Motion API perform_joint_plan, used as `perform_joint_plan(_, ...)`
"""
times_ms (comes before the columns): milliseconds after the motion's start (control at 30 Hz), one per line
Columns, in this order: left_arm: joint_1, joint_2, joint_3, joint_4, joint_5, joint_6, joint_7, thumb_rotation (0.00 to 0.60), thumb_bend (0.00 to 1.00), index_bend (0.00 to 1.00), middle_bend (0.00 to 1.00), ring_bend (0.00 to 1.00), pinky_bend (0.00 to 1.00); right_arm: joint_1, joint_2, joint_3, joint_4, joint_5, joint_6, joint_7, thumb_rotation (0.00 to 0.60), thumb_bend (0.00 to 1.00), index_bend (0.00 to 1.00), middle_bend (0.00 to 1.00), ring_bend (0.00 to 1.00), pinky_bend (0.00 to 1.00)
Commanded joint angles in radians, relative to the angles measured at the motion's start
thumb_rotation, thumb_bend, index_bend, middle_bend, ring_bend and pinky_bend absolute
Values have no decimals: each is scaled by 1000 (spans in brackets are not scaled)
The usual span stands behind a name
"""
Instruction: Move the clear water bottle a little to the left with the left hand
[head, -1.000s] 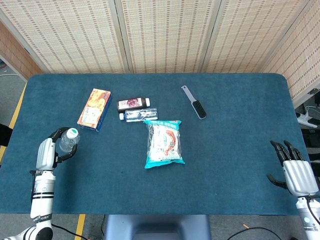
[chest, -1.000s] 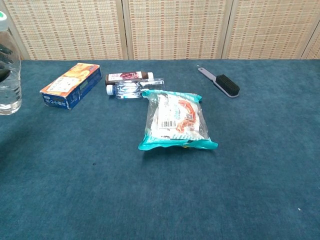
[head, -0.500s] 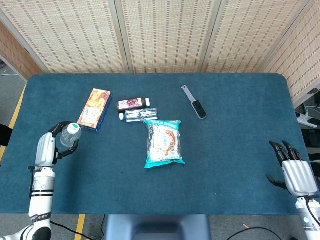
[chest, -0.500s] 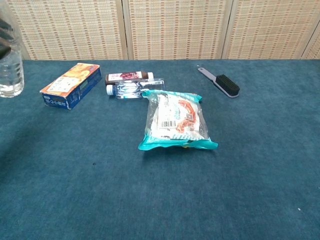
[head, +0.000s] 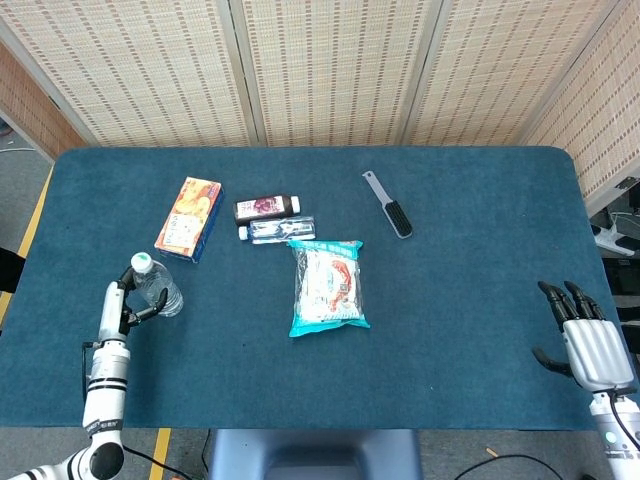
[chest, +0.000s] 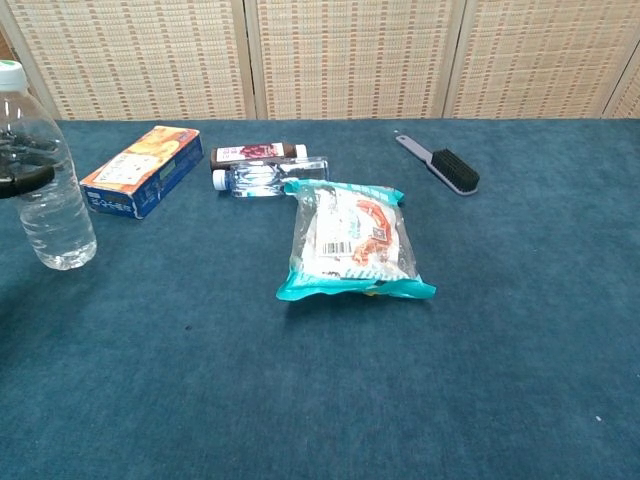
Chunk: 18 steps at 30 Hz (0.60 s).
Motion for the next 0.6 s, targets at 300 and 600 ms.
perform_joint_plan(300, 12, -71, 27, 123, 53, 20, 1, 600, 489, 196, 222, 175, 267, 2, -1, -2, 1, -1, -4, -3, 600, 119, 0, 105, 0, 160)
perform_joint_plan(600, 25, -61, 74, 148, 126, 31, 26, 600, 394, 0, 0, 0, 134, 2, -1, -5, 0, -3, -4, -5, 600, 119, 0, 105, 0, 160)
